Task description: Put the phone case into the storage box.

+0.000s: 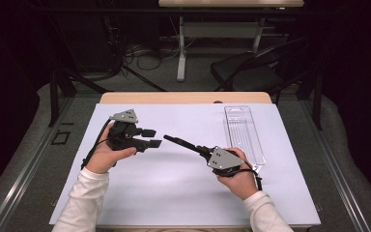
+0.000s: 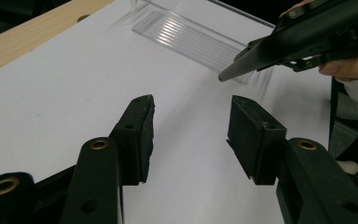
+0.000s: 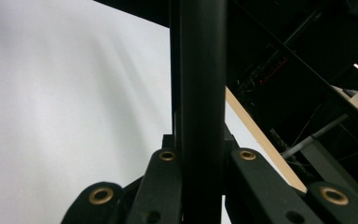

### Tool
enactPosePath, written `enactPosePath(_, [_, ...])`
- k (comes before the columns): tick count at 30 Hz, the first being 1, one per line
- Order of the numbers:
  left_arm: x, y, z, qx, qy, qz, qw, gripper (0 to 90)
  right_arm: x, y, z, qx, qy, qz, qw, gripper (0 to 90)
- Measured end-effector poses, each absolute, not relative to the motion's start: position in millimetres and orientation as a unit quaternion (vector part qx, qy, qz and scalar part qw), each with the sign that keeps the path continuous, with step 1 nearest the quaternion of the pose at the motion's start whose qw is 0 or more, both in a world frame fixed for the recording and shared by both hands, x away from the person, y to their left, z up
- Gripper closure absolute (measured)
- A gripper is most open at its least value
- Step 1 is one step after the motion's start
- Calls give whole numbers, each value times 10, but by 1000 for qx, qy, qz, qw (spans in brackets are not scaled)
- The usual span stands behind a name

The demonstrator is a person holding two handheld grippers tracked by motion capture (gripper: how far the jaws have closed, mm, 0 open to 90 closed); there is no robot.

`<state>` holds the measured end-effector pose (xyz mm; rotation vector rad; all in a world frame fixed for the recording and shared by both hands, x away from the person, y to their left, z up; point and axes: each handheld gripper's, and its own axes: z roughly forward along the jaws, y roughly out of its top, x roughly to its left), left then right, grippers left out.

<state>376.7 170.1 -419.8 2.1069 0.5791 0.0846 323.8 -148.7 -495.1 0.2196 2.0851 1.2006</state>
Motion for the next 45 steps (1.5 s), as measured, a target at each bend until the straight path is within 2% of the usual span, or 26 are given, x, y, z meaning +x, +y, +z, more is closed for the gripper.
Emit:
enactPosePath(7, [3758,1680,-4191,849,218,30,481,518,3248,-1497,-4955,89,804,476,345,867])
enactPosePath(15, [3753,1570,-4253,861,194,10,469,552,3253,-1478,-4977,89,805,486,327,867])
enactPosePath(45, [3690,1356,-4312,864,145,-6,483,557,3258,-1410,-5073,75,810,516,269,866])
